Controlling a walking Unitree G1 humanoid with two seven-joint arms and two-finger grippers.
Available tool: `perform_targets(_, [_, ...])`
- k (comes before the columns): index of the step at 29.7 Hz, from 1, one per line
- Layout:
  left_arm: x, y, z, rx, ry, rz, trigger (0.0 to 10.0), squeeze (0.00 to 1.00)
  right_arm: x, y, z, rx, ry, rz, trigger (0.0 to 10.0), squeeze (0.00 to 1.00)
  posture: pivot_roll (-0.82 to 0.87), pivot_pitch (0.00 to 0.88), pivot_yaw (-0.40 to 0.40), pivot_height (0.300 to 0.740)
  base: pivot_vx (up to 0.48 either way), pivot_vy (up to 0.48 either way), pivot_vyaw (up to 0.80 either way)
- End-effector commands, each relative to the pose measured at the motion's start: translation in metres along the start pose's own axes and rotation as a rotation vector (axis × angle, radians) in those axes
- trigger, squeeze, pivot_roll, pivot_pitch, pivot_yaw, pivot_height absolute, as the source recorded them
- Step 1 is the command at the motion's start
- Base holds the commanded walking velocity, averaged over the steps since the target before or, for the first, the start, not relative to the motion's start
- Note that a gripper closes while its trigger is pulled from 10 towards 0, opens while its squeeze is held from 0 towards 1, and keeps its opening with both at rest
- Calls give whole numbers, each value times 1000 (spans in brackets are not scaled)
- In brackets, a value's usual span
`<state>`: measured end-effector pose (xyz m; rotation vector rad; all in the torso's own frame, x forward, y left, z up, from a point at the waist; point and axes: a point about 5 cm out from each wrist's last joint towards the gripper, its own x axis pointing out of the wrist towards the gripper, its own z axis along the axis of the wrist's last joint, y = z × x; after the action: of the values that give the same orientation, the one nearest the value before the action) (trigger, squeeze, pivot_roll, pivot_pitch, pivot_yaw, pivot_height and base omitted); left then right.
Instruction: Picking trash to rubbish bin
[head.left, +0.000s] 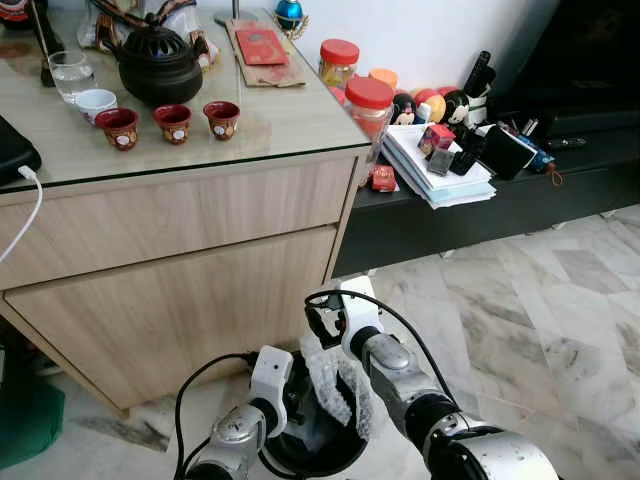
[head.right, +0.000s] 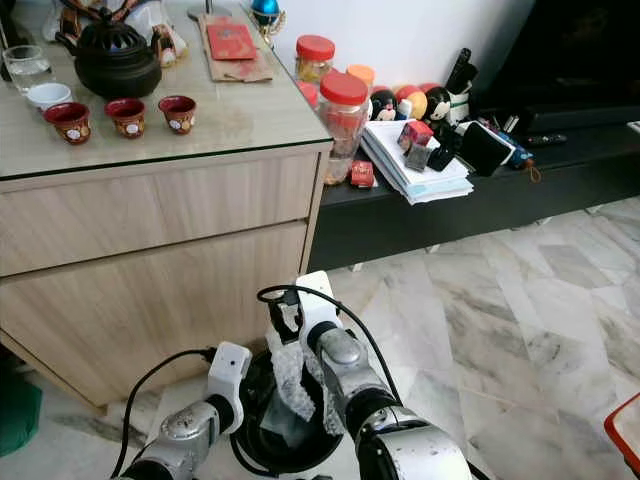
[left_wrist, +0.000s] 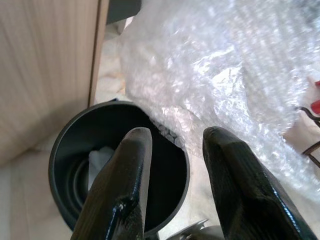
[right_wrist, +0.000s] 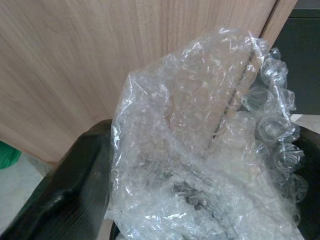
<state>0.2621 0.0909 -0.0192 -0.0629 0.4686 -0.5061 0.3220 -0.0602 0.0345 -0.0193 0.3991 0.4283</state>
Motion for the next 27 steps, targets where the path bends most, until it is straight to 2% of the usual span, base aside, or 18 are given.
perform_targets(1, [2, -6, 5, 39, -19, -50, 10000, 0, 0, -2, -2, -8, 16, -4, 10000, 0, 27, 106, -201, 740, 0, 0, 0])
perform_targets(7, [6, -7, 16, 88, -35, -114, 10000, 0, 0, -1, -1, -9, 16, -2, 10000, 0, 24, 102, -201, 740, 0, 0, 0])
perform_targets(13, [11, -16, 28, 140, -64, -209, 10000, 0, 0, -2, 0, -12, 13, -5, 10000, 0, 20, 103, -200, 740, 0, 0, 0])
perform_targets(18, [13, -22, 43, 215, -95, -302, 10000, 0, 0, -4, 0, -16, 15, -10, 10000, 0, 22, 106, -202, 740, 0, 0, 0])
perform_targets(22, [14, -19, 43, 210, -83, -276, 10000, 0, 0, -4, 0, -15, 15, -10, 10000, 0, 22, 106, -202, 740, 0, 0, 0])
perform_targets(24, [13, -13, 30, 199, -18, -206, 10000, 0, 1, -2, 2, -14, 11, -6, 10000, 0, 19, 103, -201, 740, 0, 0, 0])
perform_targets(27, [11, -7, 19, 163, 24, -145, 10000, 0, 1, -1, 4, -14, 5, -2, 10000, 0, 14, 101, -200, 740, 0, 0, 0])
